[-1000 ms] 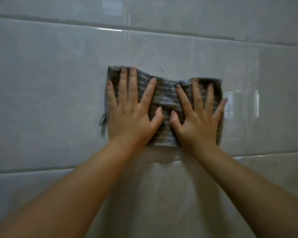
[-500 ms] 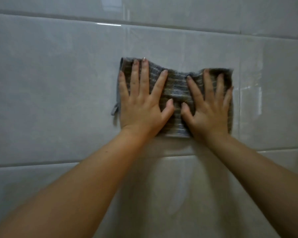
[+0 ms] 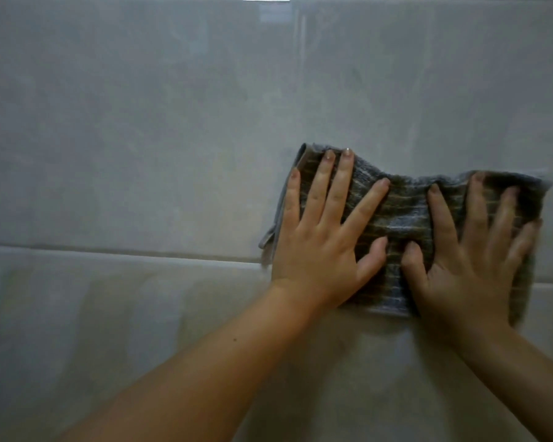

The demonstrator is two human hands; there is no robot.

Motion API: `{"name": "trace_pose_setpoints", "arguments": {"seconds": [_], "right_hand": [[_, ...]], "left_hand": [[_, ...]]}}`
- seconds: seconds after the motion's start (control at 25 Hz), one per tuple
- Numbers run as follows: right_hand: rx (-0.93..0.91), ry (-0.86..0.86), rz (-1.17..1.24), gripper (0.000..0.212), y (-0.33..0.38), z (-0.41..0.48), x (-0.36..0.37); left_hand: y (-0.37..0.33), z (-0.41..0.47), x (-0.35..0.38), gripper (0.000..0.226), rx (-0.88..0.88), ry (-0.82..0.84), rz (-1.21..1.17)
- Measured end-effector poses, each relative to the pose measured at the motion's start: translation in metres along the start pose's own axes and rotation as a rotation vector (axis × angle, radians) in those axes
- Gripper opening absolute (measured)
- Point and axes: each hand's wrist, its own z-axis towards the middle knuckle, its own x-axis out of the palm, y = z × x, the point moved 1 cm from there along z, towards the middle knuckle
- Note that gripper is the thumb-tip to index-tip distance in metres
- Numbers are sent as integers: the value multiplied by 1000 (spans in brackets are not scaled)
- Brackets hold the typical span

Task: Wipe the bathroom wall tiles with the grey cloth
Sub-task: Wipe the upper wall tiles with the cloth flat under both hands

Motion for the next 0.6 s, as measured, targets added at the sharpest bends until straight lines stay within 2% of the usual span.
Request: {"name": "trace_pose_setpoints", "arguments": {"seconds": [0.24, 0.4, 0.52, 0.6], "right_hand": [[-163, -6, 36, 68, 73, -40, 12], [-326, 34, 19, 68, 112, -80, 21], [-346, 35, 35, 68, 127, -73, 18], [-322, 19, 61, 68, 151, -54, 19]], "left_hand": [[60, -70, -17, 66, -97, 29, 69], [81, -125, -23, 68, -95, 79, 72], [100, -134, -30, 68, -97, 89, 77], [126, -126, -35, 69, -171, 68, 93]]}}
